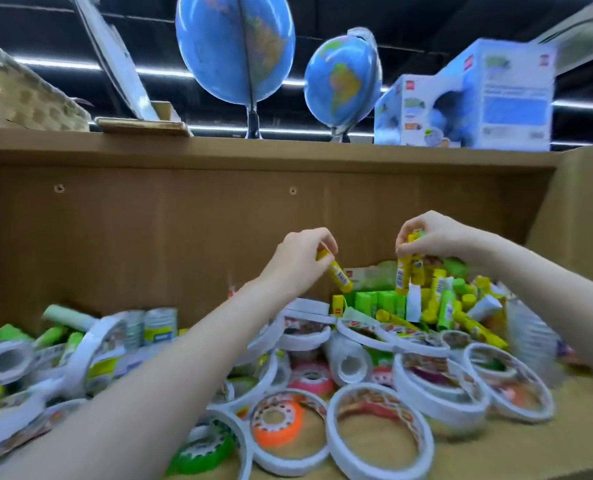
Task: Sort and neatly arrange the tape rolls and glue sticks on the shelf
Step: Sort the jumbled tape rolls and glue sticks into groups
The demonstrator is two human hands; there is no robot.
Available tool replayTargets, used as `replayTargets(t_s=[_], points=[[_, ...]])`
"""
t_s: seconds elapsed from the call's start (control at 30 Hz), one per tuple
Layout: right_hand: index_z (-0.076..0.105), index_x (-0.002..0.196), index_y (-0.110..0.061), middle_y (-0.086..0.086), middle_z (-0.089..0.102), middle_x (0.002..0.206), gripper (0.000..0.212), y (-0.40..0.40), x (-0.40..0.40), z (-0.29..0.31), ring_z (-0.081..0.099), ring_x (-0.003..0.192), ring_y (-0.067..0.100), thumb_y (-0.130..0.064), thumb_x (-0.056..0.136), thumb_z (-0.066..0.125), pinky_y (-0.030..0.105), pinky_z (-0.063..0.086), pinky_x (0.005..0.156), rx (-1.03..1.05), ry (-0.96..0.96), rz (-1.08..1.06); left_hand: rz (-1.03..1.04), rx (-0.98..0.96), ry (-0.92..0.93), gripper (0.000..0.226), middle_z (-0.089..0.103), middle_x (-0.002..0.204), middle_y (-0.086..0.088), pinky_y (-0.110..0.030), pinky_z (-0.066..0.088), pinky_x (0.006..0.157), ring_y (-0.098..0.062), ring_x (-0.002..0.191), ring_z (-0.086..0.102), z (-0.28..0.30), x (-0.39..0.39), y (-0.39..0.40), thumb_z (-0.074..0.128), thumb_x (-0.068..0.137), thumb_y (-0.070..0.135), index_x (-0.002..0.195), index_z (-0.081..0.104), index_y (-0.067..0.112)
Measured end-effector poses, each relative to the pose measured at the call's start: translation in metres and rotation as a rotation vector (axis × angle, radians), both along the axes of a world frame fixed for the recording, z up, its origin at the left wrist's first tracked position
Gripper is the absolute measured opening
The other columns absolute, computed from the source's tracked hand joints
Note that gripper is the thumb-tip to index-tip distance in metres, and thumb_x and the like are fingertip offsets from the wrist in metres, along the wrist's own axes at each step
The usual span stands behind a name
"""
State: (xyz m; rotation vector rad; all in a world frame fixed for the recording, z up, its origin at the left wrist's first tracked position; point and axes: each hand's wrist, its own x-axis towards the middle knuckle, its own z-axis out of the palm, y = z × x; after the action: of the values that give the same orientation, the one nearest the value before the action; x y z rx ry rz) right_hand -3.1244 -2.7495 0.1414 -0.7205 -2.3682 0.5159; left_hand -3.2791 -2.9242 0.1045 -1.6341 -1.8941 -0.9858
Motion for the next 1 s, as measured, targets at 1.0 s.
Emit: replayTargets(t_s=[1.0], points=[[0.041,0.09,-0.012,0.007,0.051,0.082,0.037,0.072,0.041,-0.026,0.052,0.074,0.029,-0.041,0.085,0.063,0.034,0.042,0.063,0.428,-0.084,-0.351,0.003,-0.518,0.175,0.021,0.054,0.127,-0.004,-0.032,0.04,0.096,-0.021,0.117,0.05,-0.043,0.021,0.118,0.059,0.089,0.026,0.109,0.068,0.022]])
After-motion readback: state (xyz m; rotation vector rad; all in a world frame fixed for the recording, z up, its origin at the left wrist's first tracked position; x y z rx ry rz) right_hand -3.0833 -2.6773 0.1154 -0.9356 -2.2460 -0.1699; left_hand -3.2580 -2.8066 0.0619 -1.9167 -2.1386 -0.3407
